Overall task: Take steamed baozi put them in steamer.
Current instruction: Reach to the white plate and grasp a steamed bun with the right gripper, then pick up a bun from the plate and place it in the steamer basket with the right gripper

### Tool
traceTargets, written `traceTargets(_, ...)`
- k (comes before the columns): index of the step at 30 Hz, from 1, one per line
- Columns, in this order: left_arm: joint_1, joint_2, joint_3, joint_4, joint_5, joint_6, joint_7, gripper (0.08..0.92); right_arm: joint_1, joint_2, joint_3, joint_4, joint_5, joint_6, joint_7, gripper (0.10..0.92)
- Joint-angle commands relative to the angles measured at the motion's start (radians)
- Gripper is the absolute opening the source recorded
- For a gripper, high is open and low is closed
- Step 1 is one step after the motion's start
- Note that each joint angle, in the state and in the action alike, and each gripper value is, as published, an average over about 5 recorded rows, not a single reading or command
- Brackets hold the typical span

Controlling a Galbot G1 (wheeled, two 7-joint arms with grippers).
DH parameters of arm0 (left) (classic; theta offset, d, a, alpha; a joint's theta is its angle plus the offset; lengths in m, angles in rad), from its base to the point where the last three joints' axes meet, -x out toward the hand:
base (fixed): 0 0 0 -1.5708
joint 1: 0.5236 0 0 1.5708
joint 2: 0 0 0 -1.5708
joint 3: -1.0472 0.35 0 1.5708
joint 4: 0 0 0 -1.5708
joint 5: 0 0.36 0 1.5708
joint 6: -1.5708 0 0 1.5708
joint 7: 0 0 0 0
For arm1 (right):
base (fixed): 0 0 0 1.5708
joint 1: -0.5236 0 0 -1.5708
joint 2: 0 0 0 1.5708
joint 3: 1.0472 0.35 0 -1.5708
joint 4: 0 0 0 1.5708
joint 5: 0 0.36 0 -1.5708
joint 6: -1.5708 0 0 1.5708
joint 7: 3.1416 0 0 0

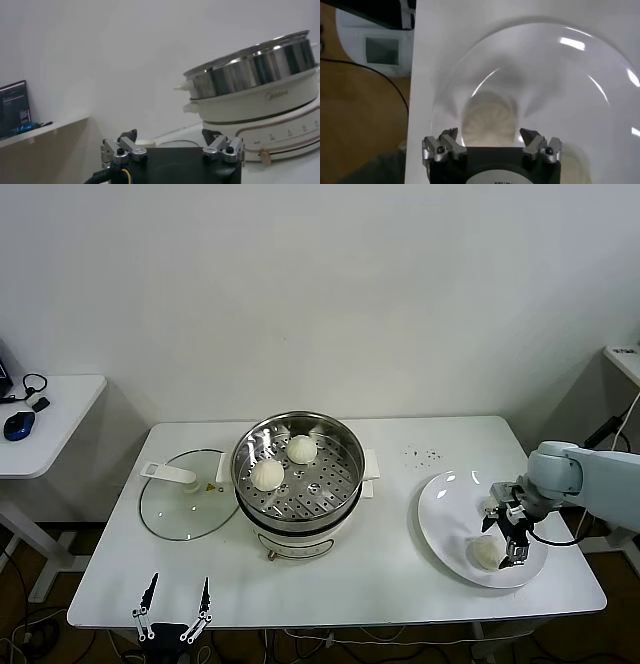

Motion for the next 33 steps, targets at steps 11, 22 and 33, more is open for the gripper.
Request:
traceTargets(11, -0.001, -0.001, 0.001, -0.003, 0.002, 0.0, 0.0, 0.823, -0.047, -0.009, 0.047, -0.018, -0.022, -0.002, 0.004, 0.816)
traceTargets(22, 0.0, -0.003, 0.001, -0.007, 0.003, 0.001, 0.001, 0.823, -0.029, -0.005, 0.044, -0.013, -0.018, 0.001, 0.003, 0.667)
traceTargets(33, -0.001, -0.005, 0.01, -0.016, 0.012, 0.006, 0.002, 0.823, 0.301, 0.031, -0.19, 0.098, 0.113, 0.012, -0.019, 0.637)
